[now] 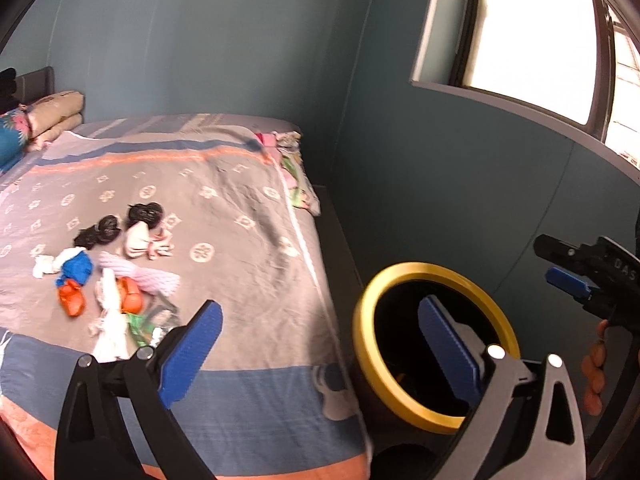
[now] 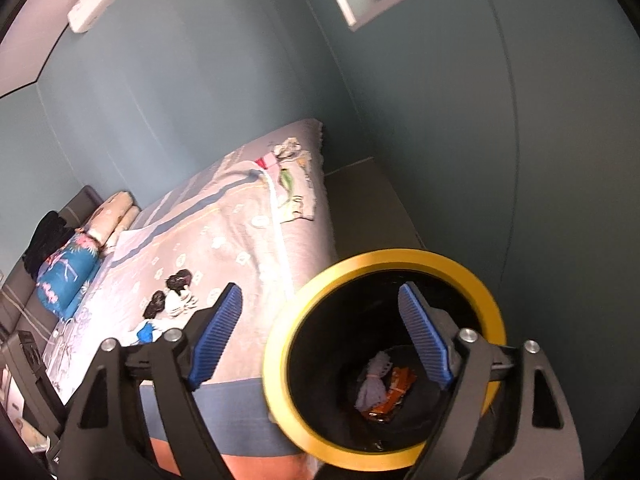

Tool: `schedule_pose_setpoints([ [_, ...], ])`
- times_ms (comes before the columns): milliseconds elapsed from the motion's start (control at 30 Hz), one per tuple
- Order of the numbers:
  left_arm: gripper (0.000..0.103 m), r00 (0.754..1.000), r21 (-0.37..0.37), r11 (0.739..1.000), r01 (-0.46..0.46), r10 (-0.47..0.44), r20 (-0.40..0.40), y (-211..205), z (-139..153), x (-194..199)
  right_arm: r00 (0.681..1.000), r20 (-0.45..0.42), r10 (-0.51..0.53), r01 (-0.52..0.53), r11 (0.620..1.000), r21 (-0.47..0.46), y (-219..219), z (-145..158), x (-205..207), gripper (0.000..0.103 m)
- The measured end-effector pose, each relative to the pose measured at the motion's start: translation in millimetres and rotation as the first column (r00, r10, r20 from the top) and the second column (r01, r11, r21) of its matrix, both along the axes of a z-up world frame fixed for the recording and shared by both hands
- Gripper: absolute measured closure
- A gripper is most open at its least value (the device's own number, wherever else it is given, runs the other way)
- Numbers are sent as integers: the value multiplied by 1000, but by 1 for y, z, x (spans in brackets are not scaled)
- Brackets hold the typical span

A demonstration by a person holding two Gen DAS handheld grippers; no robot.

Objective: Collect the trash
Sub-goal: 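Move both tools back over the bed toward the remaining trash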

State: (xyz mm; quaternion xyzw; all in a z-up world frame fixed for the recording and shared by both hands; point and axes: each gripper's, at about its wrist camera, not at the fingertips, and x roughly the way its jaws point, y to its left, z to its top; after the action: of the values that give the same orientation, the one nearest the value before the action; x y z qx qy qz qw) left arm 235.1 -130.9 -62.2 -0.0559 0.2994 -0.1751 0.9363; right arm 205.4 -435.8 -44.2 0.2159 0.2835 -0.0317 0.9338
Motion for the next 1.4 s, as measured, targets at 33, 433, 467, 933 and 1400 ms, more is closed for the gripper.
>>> schedule_pose_setpoints([
  [33,8,1000,0,1000,-10,10,2,6,1,0,1000,4,10,-10,1000,-5,7,3,1,24],
  [433,8,988,14,988,-151,151,30,85,6,-1,991,38,131,-128,990,-62,67,29,1,21],
  [467,8,986,17,987,-162,162,31,91,6,-1,989,39,146,-143,987,-70,74,31,3,21],
  [933,8,939,69,936,-345,345,9,187,-14,18,954,26,299,-294,949,-118,166,25,33,20],
  [1400,8,891,95,889,-448,453,-39,242,-56,46,926,-46,374,-376,921,-99,235,-17,83,20],
])
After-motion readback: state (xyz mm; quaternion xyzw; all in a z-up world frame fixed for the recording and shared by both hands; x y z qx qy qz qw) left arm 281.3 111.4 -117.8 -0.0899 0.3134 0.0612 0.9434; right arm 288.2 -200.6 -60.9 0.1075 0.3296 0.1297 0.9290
